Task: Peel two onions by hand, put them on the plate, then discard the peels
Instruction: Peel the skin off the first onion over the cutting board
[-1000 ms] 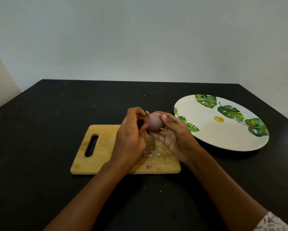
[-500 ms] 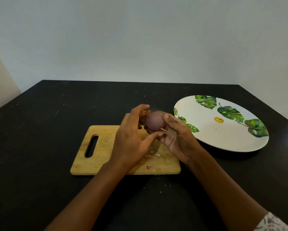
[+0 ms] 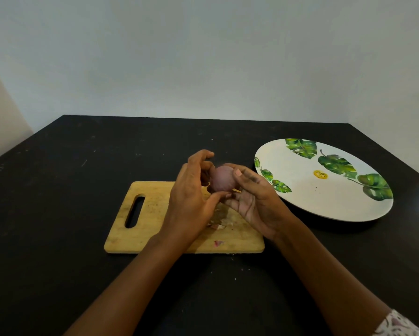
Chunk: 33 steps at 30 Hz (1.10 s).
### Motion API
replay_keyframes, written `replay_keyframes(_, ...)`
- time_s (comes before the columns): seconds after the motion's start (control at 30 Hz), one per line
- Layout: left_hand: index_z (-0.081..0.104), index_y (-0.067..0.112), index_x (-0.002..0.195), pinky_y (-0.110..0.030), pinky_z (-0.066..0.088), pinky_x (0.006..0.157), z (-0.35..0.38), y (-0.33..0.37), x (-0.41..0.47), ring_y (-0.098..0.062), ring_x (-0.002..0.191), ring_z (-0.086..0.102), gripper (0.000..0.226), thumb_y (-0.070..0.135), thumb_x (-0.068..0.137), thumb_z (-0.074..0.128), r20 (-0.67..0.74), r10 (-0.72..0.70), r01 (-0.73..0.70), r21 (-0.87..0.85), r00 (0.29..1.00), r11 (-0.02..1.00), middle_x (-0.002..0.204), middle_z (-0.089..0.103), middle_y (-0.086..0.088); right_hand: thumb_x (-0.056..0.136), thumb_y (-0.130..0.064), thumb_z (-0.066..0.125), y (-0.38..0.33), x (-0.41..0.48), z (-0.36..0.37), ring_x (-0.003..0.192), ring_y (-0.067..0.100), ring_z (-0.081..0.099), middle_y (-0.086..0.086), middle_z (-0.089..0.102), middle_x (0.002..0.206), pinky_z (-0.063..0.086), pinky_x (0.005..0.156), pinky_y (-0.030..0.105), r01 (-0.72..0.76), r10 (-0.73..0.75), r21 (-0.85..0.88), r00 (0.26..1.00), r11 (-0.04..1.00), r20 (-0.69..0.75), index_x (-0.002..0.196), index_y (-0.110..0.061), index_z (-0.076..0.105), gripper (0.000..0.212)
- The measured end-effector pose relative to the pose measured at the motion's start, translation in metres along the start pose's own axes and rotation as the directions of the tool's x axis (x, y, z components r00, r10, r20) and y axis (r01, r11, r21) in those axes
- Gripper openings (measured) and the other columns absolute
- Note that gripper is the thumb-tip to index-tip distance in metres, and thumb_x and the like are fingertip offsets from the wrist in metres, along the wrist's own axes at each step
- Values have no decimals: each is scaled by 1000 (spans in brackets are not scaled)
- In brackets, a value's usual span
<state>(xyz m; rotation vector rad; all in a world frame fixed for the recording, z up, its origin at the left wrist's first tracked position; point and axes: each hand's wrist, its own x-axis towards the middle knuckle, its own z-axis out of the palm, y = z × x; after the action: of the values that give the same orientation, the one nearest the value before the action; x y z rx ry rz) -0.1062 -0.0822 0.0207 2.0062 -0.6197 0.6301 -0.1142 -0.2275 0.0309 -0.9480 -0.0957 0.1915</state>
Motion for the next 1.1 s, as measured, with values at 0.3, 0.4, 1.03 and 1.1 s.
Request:
replay_keyframes(0.3,21,51,118,-16,46,61,3,-1,-1,-6,88,52,84,8,72,77,14,4,-4,1,1000,1000,98,51,6,81,-17,57,0,1,0,91,25,71,18,64,110,60,76,33,2,-1,21,1000,1000,-11,112,-4,59,34)
replay_keyframes(0.4,22,47,121,-13,45,62,4,-1,-2,-2,92,51,83,9,72,78,-3,14,-14,13,1000,1000,101,48,11,81,-17,56,0,1,1,89,25,72,16,67,107,60,75,33,3,-3,28,1000,1000,-9,111,-4,59,33)
replay_keyframes(1.03,37,22,134,-13,51,57,-11,2,3,-9,61,60,49,24,89,59,-265,44,-49,-14,963,999,86,61,10,80,-16,58,-1,3,-3,97,32,70,21,61,119,60,79,39,46,-38,97,996,994,-76,110,-2,59,34)
replay_keyframes(1.1,32,26,136,-19,53,52,-11,4,3,-8,56,61,52,35,90,53,-241,26,-39,-47,970,998,91,63,16,80,-17,58,-1,4,-3,99,33,69,22,60,122,59,79,38,41,-35,85,996,996,-76,114,-2,58,37)
